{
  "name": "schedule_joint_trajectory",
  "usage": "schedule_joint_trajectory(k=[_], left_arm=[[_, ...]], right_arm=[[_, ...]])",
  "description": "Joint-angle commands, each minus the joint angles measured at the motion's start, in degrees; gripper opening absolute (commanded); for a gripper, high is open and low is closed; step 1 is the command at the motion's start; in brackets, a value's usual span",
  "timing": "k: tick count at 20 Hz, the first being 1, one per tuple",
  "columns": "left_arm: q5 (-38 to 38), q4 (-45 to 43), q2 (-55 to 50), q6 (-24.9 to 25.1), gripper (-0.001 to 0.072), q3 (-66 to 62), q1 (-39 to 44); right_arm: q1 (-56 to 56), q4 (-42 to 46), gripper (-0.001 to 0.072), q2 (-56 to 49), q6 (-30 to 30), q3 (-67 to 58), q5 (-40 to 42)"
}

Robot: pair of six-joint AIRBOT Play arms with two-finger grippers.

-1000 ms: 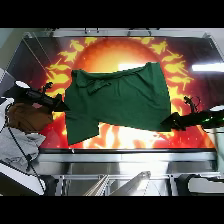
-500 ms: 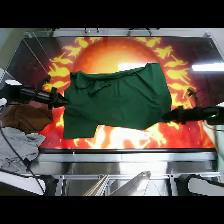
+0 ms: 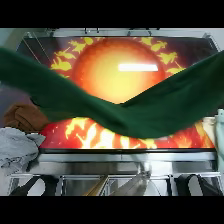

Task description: Fold the shirts.

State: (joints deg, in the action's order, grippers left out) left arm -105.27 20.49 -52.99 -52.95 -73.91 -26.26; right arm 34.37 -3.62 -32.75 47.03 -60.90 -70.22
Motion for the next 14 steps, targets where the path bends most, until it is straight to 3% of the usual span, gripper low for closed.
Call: schedule_joint_trajectory(k=[1,3,6,10,14], left_arm=[[0.3,9.2,9.6,-4.2,0.0027,-6.1,-11.8],[3.6,10.8,11.2,-4.7,0.0028,-5.7,-15.2],[2.6,7.8,8.7,-5.8,0.0028,-2.6,-14.9],[6.4,-13.5,-1.2,-5.4,0.0027,-2.0,-8.4],[11.5,-25.4,-15.6,-1.7,0.0027,-2.0,1.0]], right_arm=[[0.9,-0.6,0.0014,11.3,-1.7,-5.2,19.1],[0.8,6.1,0.0014,11.9,-1.6,-9.5,20.7],[-0.5,13.4,0.0014,8.8,-1.6,-12.2,18.1],[-0.8,14.2,0.0013,-1.2,1.6,-7.5,5.3],[-4.1,19.3,0.0012,-8.9,1.6,4.7,8.9]])
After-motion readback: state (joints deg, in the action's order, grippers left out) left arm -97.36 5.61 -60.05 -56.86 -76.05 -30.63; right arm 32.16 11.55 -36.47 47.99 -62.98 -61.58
